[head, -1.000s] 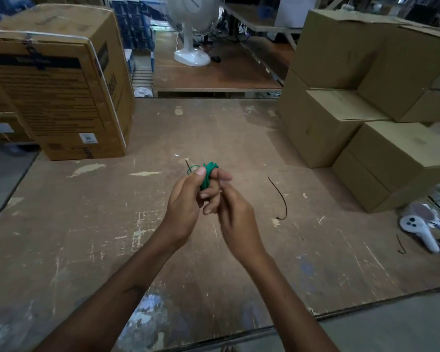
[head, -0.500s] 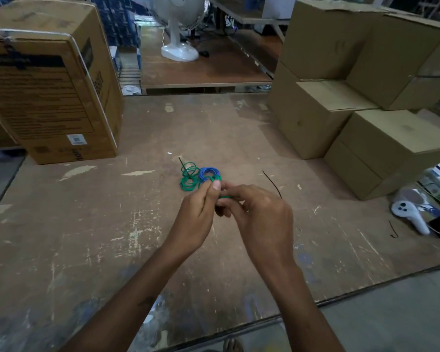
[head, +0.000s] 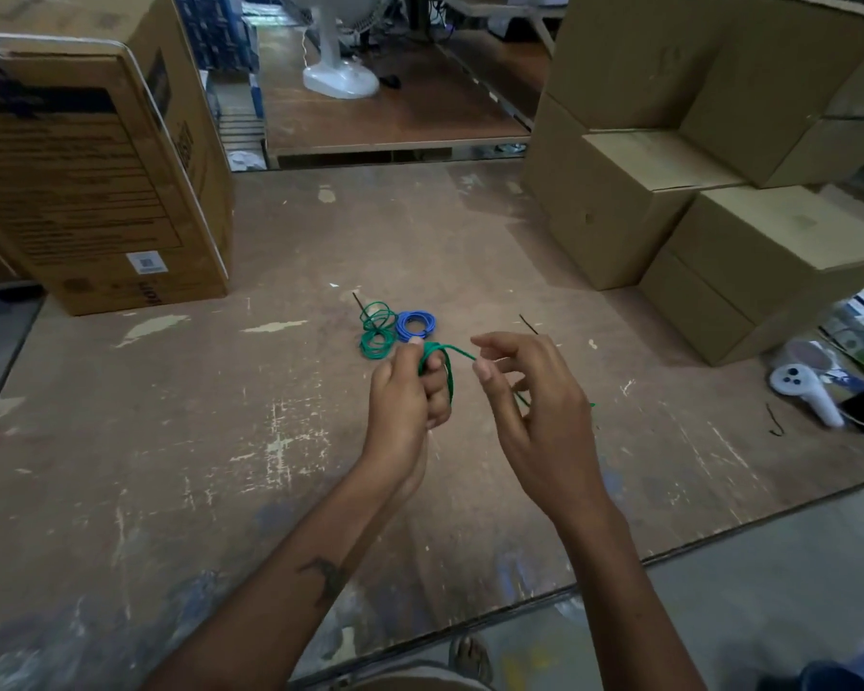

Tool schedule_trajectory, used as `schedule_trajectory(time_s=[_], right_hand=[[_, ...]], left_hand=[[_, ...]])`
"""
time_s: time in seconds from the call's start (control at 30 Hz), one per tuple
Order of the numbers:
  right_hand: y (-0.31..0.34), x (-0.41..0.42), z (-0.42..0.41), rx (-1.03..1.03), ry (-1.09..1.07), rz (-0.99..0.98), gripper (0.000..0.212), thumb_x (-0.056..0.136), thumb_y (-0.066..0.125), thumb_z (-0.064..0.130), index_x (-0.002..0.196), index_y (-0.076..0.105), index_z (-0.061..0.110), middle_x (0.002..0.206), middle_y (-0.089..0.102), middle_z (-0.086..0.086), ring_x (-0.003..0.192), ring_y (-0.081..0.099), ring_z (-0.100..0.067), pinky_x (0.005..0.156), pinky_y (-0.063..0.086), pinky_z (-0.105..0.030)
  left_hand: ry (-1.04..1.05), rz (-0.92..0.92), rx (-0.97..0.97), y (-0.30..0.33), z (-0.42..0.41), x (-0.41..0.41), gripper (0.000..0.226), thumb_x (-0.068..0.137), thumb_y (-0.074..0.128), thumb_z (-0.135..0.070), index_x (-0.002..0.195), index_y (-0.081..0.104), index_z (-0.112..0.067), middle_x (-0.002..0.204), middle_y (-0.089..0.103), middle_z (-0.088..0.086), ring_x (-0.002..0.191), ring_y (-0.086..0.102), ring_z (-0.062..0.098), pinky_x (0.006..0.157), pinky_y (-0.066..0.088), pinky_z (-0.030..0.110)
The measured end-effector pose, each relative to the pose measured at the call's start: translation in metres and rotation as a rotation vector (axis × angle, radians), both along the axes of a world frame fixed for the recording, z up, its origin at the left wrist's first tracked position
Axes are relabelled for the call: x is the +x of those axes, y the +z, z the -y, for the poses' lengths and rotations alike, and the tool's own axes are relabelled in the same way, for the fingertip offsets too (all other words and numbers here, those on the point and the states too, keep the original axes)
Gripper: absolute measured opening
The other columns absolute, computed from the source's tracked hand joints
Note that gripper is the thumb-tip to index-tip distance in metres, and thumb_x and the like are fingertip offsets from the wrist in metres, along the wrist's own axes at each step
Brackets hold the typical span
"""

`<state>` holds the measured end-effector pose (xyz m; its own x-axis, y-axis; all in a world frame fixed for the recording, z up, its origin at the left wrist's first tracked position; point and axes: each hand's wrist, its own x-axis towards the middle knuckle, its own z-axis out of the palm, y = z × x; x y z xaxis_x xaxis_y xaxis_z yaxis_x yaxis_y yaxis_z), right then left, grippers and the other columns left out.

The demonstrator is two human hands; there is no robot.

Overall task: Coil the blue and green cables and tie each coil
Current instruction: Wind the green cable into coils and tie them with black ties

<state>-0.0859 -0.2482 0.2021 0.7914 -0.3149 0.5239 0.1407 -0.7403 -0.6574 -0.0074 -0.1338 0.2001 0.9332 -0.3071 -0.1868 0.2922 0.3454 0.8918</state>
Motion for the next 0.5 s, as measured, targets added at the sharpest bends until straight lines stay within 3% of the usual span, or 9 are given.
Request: schedule_trajectory(time_s=[0.07,0.17,0.33,0.5], right_hand=[[-0.008,0.001,0.001,-0.062,0.04,-0.029,0.024,0.107,0.064,0.024,0.131,0.068,0.025,0.115,0.064,0.008,0.1,0.067,-0.006,0.082,0.054,-0.028],[-0.019,0.009,0.001,-0.078,0.021,-0.01,0.028,0.106,0.065,0.012,0.131,0.071,0.023,0.111,0.064,0.005,0.096,0.066,-0.003,0.079,0.051,-0.02],[-0.037,0.013,-0.013,-0.166,-0.004,-0.037,0.031,0.103,0.064,0.007,0.133,0.072,0.011,0.101,0.064,-0.003,0.088,0.065,-0.014,0.078,0.054,-0.031],[-0.029,-0.001,-0.047,-0.182,-0.028,-0.262,0.022,0.105,0.061,0.018,0.124,0.073,0.016,0.093,0.063,-0.002,0.083,0.064,-0.022,0.072,0.054,-0.042]], left_hand=[[-0.039,-0.071,-0.073,-0.002,-0.004,0.008,0.035,0.109,0.033,-0.02,0.076,0.044,-0.017,0.056,0.022,-0.006,0.041,0.016,0.007,0.041,0.012,0.025],[-0.117,-0.181,-0.205,-0.001,-0.013,0.019,0.034,0.107,0.036,-0.02,0.075,0.044,-0.019,0.053,0.021,-0.009,0.037,0.017,0.005,0.039,0.013,0.024],[-0.209,-0.353,-0.506,0.003,-0.024,0.035,0.035,0.112,0.036,-0.025,0.087,0.059,-0.015,0.053,0.032,-0.011,0.038,0.03,0.004,0.04,0.029,0.019],[-0.097,-0.265,-0.472,-0.004,-0.021,0.042,0.034,0.113,0.036,-0.023,0.115,0.064,-0.005,0.06,0.043,-0.01,0.048,0.04,0.007,0.05,0.038,0.021]])
